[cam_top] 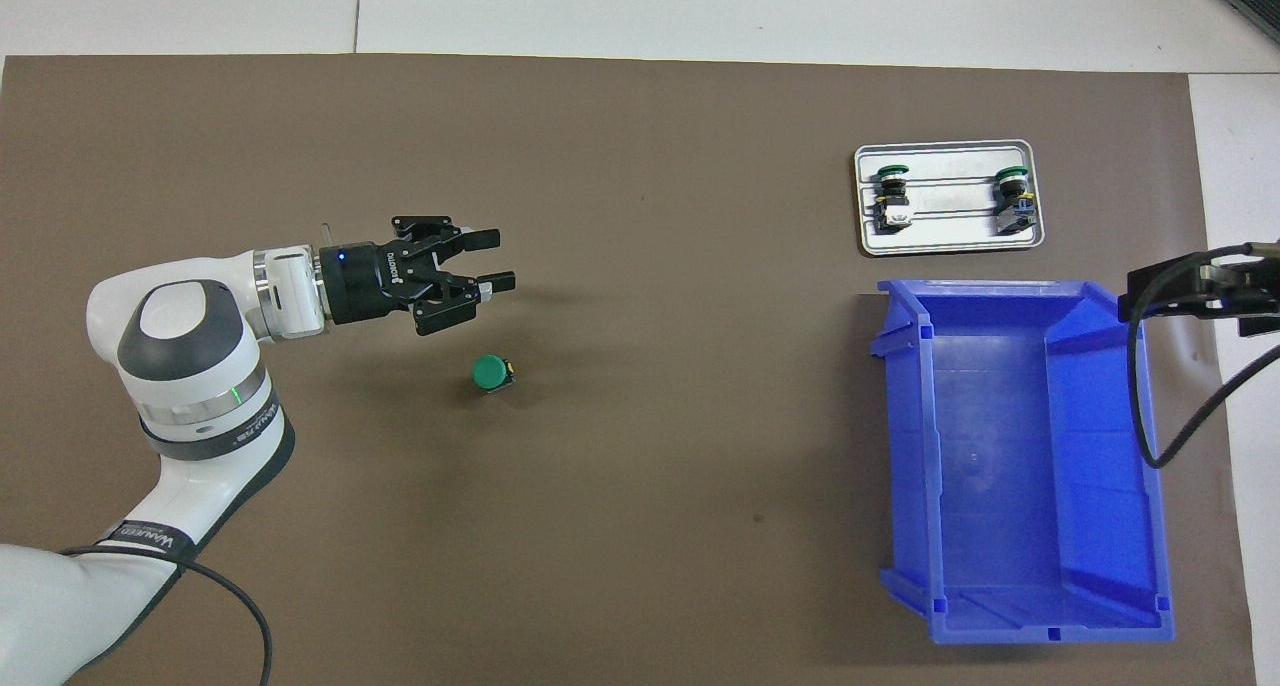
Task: Place and press button with both arms
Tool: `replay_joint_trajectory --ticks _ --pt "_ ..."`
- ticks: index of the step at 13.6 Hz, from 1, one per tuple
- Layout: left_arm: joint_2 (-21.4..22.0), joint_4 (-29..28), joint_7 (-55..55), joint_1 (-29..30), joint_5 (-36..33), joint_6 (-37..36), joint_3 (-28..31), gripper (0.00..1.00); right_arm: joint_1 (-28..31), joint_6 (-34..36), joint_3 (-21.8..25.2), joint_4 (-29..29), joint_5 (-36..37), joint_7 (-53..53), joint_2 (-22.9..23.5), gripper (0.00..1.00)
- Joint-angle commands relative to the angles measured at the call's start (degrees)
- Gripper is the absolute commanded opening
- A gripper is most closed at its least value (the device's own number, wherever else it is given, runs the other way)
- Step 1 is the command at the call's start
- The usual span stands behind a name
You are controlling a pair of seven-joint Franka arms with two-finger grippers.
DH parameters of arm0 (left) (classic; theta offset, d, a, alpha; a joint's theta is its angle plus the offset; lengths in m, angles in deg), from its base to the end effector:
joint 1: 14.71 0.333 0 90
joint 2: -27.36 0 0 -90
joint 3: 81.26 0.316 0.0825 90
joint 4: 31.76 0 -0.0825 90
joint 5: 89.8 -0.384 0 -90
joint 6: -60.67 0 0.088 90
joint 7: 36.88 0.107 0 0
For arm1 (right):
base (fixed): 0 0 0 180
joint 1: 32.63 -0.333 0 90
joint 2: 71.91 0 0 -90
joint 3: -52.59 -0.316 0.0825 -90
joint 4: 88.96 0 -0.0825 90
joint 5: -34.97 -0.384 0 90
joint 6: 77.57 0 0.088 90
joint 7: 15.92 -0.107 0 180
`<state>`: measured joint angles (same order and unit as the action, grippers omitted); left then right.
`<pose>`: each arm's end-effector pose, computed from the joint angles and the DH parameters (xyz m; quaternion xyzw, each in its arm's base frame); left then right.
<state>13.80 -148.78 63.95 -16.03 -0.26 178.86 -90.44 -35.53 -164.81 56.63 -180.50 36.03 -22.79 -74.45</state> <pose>0.5778 -0.1573 0.3538 0.7192 -0.3492 0.3644 0.4775 0.5355 -0.0136 0.6318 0.9974 -0.0701 -0.0150 0.0084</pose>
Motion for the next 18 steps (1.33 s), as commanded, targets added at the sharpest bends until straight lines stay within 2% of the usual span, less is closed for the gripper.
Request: replay_joint_trajectory --ticks 1,3,8,9,10,15,17,18 --pt "2.83 2.05 -9.04 -2.27 0.29 5.1 0.12 0.64 0.44 0.4 -0.18 -0.82 -1.32 1.6 -1.06 1.0" --pt "4.24 3.28 -15.28 -2.98 -3.99 6.61 0.12 0.64 0.44 0.4 -0.18 -0.82 -1.32 1.6 -1.06 1.0" --pt "9.33 3.73 -31.18 -2.98 -20.07 6.0 0.12 0.64 0.44 0.4 -0.18 -0.82 -1.32 1.6 -1.06 1.0" --pt "10.04 3.73 -34.09 -3.07 -23.41 5.91 0.04 0.71 0.44 0.4 -0.18 -0.82 -1.32 1.6 -1.06 1.0" --pt "11.17 3.73 -37.08 -3.07 -26.57 5.82 0.04 0.74 0.44 0.4 -0.18 -0.82 -1.32 1.6 -1.06 1.0" --pt "16.54 3.9 -57.63 -4.21 -44.06 5.65 0.04 0.75 0.44 0.4 -0.18 -0.82 -1.32 1.6 -1.06 1.0" --pt "19.0 3.9 -67.12 -4.13 -48.12 4.08 0.12 0.76 0.44 0.4 -0.18 -0.82 -1.32 1.6 -1.06 1.0" --pt "20.05 3.99 -71.17 -3.69 -51.44 2.24 0.21 0.83 0.44 0.4 -0.18 -0.82 -1.32 1.6 -1.06 1.0"
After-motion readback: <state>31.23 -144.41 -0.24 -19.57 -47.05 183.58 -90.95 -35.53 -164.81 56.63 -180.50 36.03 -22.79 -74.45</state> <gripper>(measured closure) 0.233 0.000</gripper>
